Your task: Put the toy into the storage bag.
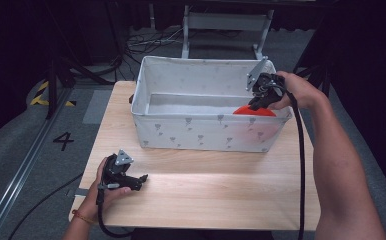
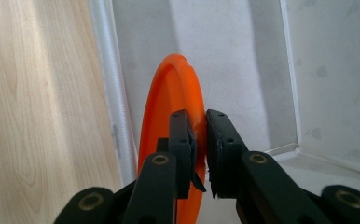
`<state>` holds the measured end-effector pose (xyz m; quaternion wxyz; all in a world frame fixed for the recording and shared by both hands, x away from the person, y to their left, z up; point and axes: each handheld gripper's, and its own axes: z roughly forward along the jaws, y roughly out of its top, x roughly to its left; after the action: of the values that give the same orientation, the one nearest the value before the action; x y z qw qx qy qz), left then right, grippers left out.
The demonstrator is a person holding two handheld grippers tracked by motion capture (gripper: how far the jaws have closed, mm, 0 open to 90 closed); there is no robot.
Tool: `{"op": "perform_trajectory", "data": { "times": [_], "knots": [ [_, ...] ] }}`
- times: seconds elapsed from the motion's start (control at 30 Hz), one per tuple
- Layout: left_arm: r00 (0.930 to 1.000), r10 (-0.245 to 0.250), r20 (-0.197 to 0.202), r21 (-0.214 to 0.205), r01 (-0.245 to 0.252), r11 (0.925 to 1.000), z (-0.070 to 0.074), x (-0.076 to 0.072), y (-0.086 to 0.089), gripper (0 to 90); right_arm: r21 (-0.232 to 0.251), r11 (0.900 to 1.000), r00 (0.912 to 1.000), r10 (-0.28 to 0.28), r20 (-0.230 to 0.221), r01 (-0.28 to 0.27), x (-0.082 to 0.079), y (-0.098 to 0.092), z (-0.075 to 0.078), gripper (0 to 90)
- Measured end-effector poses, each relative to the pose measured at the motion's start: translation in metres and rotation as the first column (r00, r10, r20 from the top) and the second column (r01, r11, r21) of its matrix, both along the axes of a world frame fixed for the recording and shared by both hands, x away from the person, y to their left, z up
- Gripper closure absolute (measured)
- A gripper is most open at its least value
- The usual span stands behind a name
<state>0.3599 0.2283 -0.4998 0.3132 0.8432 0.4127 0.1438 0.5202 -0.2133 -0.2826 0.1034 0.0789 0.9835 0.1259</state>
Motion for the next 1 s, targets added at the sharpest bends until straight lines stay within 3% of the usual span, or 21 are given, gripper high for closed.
{"op": "perform_trajectory", "data": {
  "times": [0.17, 0.4, 0.57, 1.0],
  "knots": [
    [1.0000, 0.000, -0.001, 0.000, 0.000, 1.0000, 0.000, 0.000, 0.000, 1.4, -0.038, 0.9990, 0.9987, -0.026, -0.043, 0.024, 0.009, 0.002, -0.010, 80.8],
    [1.0000, 0.000, 0.000, 0.000, 0.000, 1.0000, 0.000, 0.000, 0.000, 1.4, -0.054, 0.9983, 0.9962, -0.027, -0.083, 0.022, 0.009, 0.003, -0.014, 79.9],
    [1.0000, -0.001, 0.000, 0.000, 0.001, 1.0000, 0.000, 0.000, 0.000, 1.3, -0.017, 0.9996, 0.9950, -0.026, -0.096, 0.024, 0.006, 0.001, -0.010, 80.6],
    [1.0000, -0.001, 0.000, 0.000, 0.001, 1.0000, 0.000, 0.000, 0.000, 1.3, 0.061, 0.9969, 0.9982, -0.048, -0.035, 0.050, -0.004, -0.007, -0.002, 75.7]
  ]
}}
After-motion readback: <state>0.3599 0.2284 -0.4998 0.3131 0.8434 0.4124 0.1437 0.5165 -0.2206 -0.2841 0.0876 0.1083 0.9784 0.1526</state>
